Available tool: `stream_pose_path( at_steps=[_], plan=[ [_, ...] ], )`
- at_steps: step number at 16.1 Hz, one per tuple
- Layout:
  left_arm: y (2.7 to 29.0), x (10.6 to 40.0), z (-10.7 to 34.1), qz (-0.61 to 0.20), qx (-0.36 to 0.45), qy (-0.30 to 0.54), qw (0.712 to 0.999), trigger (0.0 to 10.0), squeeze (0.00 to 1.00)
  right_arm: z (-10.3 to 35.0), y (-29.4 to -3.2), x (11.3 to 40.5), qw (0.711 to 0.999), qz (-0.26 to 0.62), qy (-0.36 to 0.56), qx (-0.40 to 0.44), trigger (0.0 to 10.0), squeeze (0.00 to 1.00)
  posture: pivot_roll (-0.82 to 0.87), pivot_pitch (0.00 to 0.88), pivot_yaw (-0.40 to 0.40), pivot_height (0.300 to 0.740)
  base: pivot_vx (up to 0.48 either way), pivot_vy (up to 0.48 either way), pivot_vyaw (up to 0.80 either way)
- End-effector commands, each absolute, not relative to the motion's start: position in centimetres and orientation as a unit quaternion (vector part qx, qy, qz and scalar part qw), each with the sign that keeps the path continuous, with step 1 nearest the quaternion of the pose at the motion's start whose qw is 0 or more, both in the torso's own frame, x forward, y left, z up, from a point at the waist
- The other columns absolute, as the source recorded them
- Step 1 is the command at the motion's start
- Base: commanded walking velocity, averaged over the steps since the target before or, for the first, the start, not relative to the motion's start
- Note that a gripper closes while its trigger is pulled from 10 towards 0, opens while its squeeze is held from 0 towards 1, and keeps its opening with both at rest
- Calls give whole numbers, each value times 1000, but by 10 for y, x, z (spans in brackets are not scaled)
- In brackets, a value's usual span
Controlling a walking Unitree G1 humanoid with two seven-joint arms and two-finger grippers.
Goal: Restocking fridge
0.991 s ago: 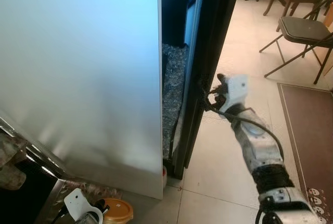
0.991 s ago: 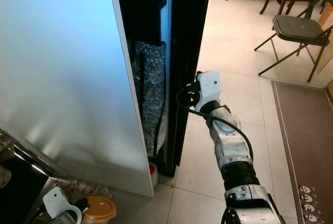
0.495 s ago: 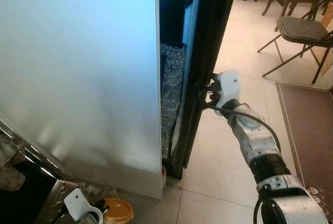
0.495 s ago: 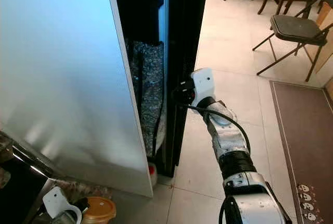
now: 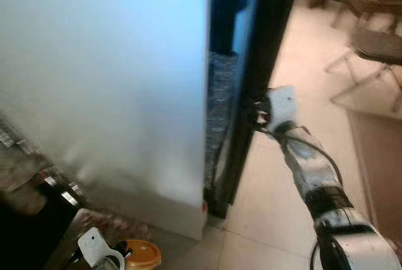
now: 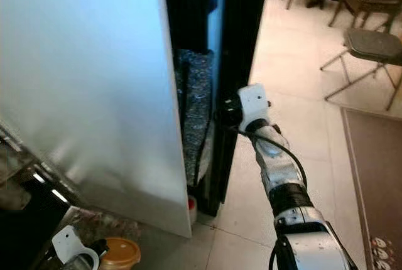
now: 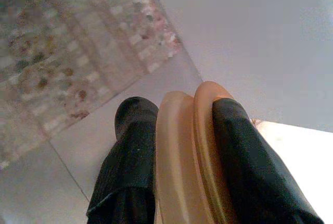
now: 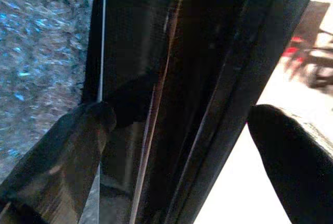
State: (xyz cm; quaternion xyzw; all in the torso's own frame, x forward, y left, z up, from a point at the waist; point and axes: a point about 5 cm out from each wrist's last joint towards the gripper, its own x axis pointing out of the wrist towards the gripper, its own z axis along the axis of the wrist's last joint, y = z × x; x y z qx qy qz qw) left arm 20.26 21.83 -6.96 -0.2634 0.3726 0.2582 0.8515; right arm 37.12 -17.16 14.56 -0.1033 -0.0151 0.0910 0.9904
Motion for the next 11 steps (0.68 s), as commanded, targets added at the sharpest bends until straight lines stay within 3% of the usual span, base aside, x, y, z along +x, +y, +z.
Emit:
stream_pose_path(
  at_steps=[1, 7, 11],
  plan=[
    [219, 196, -73, 255, -253, 384, 851, 10000, 0, 168, -217, 369, 993, -31, -58, -99, 10000, 0, -93, 25, 23, 740, 0, 0, 0],
    [219, 193, -75, 252, -249, 390, 850, 10000, 0, 128, -279, 325, 966, -230, -22, -118, 10000, 0, -103, 18, 26, 740, 0, 0, 0],
    [220, 192, -75, 253, -248, 391, 849, 10000, 0, 95, -303, 302, 944, -308, 43, -114, 10000, 0, -99, 17, 26, 740, 0, 0, 0]
  ],
)
